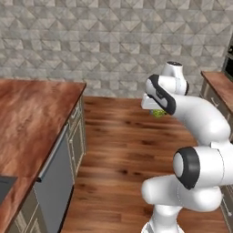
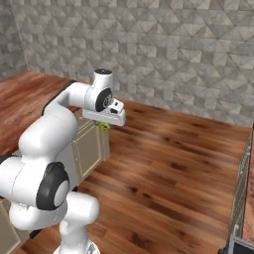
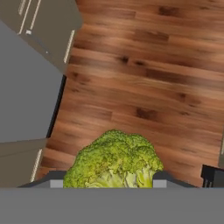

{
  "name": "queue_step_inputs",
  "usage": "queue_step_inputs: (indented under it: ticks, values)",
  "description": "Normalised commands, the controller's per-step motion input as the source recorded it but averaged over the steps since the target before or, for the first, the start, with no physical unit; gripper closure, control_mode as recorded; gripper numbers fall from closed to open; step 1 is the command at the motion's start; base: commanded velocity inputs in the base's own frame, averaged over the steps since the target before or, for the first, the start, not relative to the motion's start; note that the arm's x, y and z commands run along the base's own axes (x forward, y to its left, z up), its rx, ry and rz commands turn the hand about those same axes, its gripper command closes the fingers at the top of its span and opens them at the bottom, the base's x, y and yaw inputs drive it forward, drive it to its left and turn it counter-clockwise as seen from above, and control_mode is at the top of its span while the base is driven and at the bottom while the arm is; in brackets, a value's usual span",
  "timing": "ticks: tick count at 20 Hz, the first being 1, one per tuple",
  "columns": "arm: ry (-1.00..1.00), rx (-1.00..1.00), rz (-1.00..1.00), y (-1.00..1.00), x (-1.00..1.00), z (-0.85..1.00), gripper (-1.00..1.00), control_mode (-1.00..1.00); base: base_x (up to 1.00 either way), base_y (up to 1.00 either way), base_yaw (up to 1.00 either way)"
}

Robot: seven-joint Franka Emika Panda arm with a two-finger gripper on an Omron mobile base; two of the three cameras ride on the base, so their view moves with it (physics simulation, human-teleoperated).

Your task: Turn on the sink faucet. Then move the broccoli from the counter to the sink. Turn off the sink. Move the vegetable from the sink to the pot next to the stove. Finally move the pot to the rear center burner.

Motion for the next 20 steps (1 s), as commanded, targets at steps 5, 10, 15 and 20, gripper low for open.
queue_step_inputs:
  ticks: [5,10,15,20]
  values:
    - [0.00,0.00,0.00,0.00,0.00,0.00,1.00,1.00,0.55,0.06,-0.10]
    - [0.00,0.00,0.00,0.00,0.00,0.00,1.00,1.00,0.03,0.21,-0.46]
    - [0.00,0.00,0.00,0.00,0.00,0.00,1.00,1.00,-0.05,0.05,-0.48]
    - [0.00,0.00,0.00,0.00,0.00,0.00,1.00,1.00,0.00,0.02,-0.46]
